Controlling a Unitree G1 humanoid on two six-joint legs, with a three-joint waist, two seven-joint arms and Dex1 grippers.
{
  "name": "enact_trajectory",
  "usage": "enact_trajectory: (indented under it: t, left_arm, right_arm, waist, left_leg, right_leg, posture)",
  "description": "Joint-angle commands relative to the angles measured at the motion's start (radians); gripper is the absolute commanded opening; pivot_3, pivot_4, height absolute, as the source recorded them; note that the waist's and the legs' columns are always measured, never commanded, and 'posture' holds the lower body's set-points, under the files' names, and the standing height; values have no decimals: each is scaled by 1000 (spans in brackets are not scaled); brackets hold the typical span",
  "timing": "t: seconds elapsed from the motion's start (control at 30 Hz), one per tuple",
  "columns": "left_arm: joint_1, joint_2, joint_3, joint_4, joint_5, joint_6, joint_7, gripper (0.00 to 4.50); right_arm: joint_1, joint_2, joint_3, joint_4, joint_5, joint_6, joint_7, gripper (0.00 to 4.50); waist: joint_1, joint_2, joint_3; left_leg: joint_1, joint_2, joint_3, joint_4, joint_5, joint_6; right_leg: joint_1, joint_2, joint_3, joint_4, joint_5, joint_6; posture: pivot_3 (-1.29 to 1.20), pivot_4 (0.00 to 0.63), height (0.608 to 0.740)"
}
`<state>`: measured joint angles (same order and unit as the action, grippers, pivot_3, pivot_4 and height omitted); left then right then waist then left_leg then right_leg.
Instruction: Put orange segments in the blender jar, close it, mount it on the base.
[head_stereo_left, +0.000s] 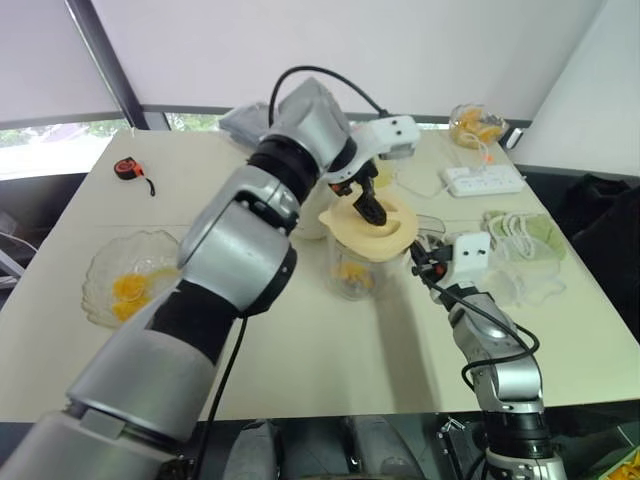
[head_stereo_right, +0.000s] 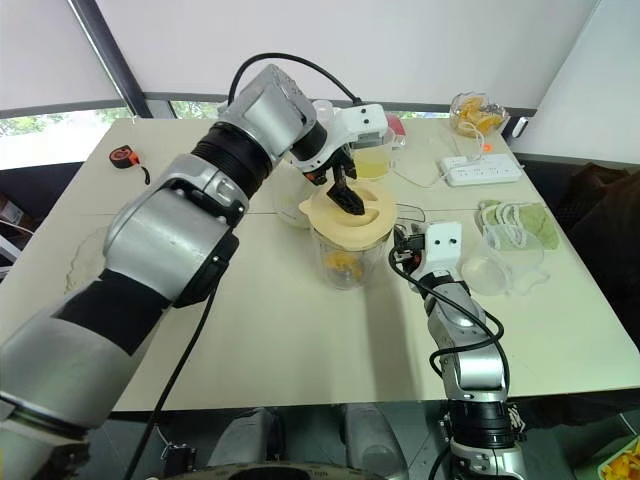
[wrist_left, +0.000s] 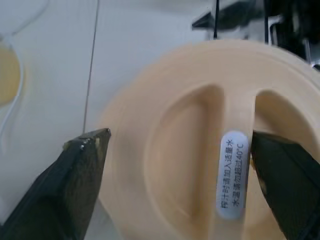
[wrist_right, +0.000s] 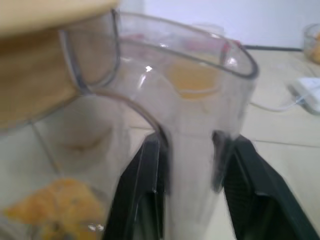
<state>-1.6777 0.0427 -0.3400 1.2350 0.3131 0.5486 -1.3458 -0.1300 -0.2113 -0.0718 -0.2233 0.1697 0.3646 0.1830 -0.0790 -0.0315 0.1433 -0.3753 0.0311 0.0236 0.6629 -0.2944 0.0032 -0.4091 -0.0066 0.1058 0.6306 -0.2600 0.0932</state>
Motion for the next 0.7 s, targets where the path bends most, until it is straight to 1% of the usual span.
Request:
enact_trajectory:
  t: [0.03, 0.13, 0.23, 0.3, 0.4, 0.5, 0.57, 0.6, 0.7]
  left_arm:
    - [-35, 48, 25, -8, -29, 57, -26, 4472]
    - [-75, 87, 64, -38, -78, 115, -63, 4472]
    - [-106, 116, 110, -69, -131, 181, -59, 4472]
    - [-123, 127, 141, -86, -163, 223, -34, 4472]
    - [-150, 148, 219, -105, -231, 313, 28, 4472]
    - [-130, 164, 303, -150, -297, 382, 135, 4472]
    - [-56, 160, 416, -236, -355, 300, 327, 4472]
    - [-18, 158, 448, -282, -370, 290, 389, 4472]
    - [240, 129, 455, -611, -375, 107, 515, 4472]
  right_arm:
    - [21, 1, 61, 11, -10, 20, 39, 969]
    - [17, 4, 60, 16, -10, 18, 36, 969]
    - [16, 7, 57, 22, -11, 13, 36, 969]
    - [17, 9, 58, 29, -12, 7, 37, 969]
    - [21, 16, 65, 34, -17, -1, 36, 969]
    - [22, 23, 69, 38, -20, -6, 35, 969]
    - [21, 30, 65, 40, -19, -10, 31, 969]
    - [21, 32, 64, 41, -20, -11, 30, 969]
    - [24, 37, 66, 42, -25, -14, 29, 969]
  waist:
    - [-3, -1, 4]
    - [-10, -1, 6]
    - [-18, 0, 8]
    - [-18, -1, 13]
    - [-19, 0, 15]
    - [-21, 0, 16]
    - [-20, 0, 17]
    - [-20, 1, 17]
    - [-19, 3, 16]
  left_leg:
    - [0, 0, 0, -1, 0, 0]
    - [-5, 0, 0, -2, 0, 1]
    - [-17, 0, -1, -2, 0, 1]
    - [-17, 1, -2, -2, 0, 1]
    - [-16, 2, -2, -4, 0, 1]
    - [-15, 2, -2, -4, 0, 1]
    - [-14, 2, -2, -4, 0, 1]
    - [-13, 2, -2, -3, 0, 1]
    - [-10, 3, -2, -3, 0, 0]
  right_leg:
    - [-1, 1, 0, 0, 0, 0]
    - [-5, 5, 1, 0, 1, -2]
    - [-20, 9, 2, 5, 4, 2]
    - [-21, 11, 1, 7, 4, 2]
    - [-21, 12, 1, 7, 4, 1]
    - [-21, 12, 2, 8, 4, 1]
    - [-21, 12, 2, 10, 4, 1]
    - [-21, 12, 2, 12, 4, 1]
    - [-21, 11, 3, 18, 4, 1]
  posture:
    - [0, 150, 740]
    - [0, 150, 740]
    - [0, 150, 740]
    - [0, 150, 740]
    - [0, 150, 740]
    - [0, 150, 740]
    - [0, 150, 740]
    - [0, 150, 740]
    - [0, 150, 740]
